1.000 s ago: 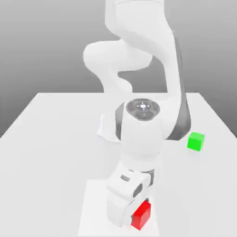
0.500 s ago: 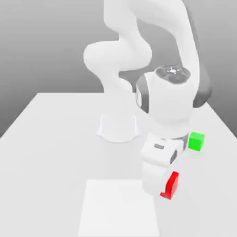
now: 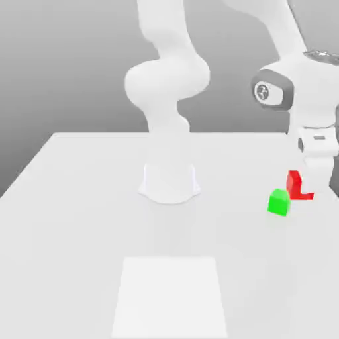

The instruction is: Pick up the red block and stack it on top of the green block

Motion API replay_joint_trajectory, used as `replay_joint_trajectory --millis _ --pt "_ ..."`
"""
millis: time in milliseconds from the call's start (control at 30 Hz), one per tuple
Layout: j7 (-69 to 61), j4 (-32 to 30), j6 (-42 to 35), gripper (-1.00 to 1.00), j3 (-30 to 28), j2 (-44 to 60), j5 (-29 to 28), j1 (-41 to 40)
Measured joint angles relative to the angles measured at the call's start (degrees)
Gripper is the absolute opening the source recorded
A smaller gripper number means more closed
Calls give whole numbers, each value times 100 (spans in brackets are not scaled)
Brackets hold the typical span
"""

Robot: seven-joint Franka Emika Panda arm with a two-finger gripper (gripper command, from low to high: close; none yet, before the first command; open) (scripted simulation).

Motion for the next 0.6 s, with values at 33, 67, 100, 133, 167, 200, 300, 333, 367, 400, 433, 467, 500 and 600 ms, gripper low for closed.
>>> replay_joint_trajectory --millis 33,67,100,133,167,200,300,333,367,400,433,467,500,600 --pt "87 -91 -6 -100 137 -101 -7 120" --pt "177 -183 -12 -100 276 -200 -19 235" --pt "271 -275 -16 -100 416 -298 -36 348" --pt "364 -367 -21 -100 561 -393 -54 453" --pt "480 -425 25 -100 689 -398 -148 462" --pt "611 -453 115 -100 802 -321 -304 386" --pt "1017 -471 478 -100 1123 73 -870 -30" --pt "1166 -469 608 -100 1191 223 -1085 -156" --pt "1305 -466 740 -100 1264 373 -1287 -284" --pt "1441 -462 873 -100 1311 524 -1487 -386" --pt "1568 -459 1007 -100 1340 672 -1672 -467" --pt "1678 -455 1143 -100 1352 816 -1831 -522" --pt "1760 -452 1280 -100 1353 955 -1951 -555" --pt "1748 -450 1671 100 1333 1299 -1934 -596"
